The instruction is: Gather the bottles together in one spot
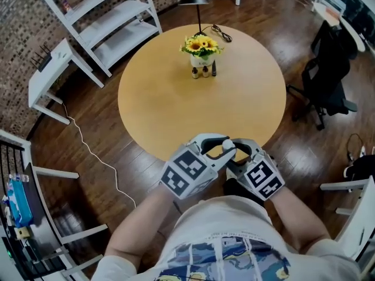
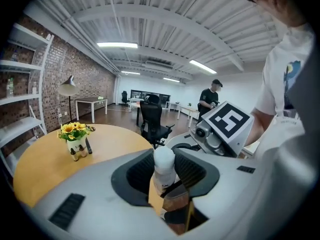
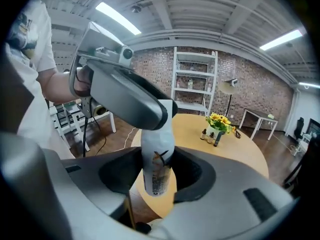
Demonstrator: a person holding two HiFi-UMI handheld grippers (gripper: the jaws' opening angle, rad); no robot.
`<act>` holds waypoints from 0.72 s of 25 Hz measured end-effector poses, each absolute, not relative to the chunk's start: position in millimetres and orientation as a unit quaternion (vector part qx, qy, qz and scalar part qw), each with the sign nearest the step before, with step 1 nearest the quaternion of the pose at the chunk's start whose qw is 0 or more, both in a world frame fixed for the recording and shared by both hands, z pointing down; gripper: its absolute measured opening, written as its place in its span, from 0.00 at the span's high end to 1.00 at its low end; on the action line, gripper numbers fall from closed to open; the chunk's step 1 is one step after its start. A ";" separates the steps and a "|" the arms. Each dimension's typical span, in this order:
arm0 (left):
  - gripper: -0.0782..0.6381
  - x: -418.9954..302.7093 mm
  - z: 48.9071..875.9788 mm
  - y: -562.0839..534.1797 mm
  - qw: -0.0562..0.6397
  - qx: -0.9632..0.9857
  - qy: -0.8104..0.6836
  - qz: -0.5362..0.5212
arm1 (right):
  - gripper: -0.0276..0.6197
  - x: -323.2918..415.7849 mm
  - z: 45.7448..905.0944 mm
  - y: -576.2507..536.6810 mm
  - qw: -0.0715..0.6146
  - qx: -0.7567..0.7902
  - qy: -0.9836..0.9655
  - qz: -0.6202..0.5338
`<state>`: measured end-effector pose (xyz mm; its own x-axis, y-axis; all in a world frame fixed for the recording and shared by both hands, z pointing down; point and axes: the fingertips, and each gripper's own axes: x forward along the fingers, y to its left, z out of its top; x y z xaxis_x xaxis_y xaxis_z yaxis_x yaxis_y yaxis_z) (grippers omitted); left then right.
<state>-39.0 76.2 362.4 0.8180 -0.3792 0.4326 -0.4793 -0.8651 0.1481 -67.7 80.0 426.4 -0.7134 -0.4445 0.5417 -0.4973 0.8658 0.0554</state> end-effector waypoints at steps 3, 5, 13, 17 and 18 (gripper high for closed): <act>0.71 -18.8 366.9 47.1 0.127 0.943 -0.226 0.208 | 0.64 -49.7 430.8 51.7 0.263 0.265 -0.926 0.056; 0.71 -5.3 371.7 19.6 0.134 0.939 -0.234 0.214 | 0.61 -30.8 436.1 27.4 0.255 0.279 -0.923 0.067; 0.71 35.5 392.0 -131.7 0.126 0.907 -0.318 0.245 | 0.56 74.8 450.1 -60.2 0.240 0.315 -0.909 0.130; 0.71 40.1 412.8 -212.9 0.141 0.883 -0.373 0.249 | 0.56 121.0 457.1 -87.1 0.233 0.327 -0.902 0.157; 0.71 40.4 419.1 -231.6 0.145 0.876 -0.385 0.250 | 0.56 131.5 459.9 -92.2 0.231 0.329 -0.901 0.163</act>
